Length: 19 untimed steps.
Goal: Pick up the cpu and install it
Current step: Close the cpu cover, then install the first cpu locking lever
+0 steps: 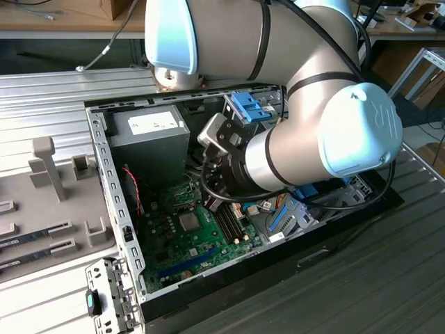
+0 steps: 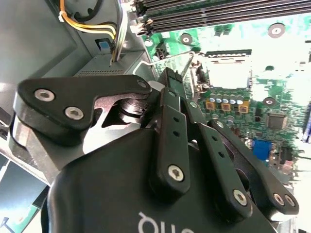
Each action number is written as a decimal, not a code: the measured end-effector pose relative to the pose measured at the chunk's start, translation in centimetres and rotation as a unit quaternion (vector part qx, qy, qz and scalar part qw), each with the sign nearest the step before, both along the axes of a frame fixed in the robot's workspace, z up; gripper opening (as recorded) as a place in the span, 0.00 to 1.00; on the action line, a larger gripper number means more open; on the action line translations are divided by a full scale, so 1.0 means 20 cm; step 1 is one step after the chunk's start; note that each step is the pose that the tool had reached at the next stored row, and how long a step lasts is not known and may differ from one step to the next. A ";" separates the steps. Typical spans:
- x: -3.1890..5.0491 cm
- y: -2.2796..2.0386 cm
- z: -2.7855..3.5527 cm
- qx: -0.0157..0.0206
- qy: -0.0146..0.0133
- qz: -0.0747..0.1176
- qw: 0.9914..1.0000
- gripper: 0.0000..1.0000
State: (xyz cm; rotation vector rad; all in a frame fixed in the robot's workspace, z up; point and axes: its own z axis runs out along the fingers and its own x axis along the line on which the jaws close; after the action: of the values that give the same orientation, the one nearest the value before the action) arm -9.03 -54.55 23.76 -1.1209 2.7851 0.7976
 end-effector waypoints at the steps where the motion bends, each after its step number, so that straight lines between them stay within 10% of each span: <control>1: 0.000 -0.004 0.000 0.000 0.000 0.000 1.000 0.11; 7: 0.000 -0.016 0.000 -0.017 0.000 0.000 1.000 0.11; 12: 0.000 -0.015 0.000 -0.017 0.000 0.000 1.000 0.11; 19: 0.045 0.091 -0.018 -0.018 0.002 0.000 1.000 0.11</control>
State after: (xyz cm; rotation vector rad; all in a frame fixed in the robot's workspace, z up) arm -8.13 -52.73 23.39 -1.1252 2.8145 0.7531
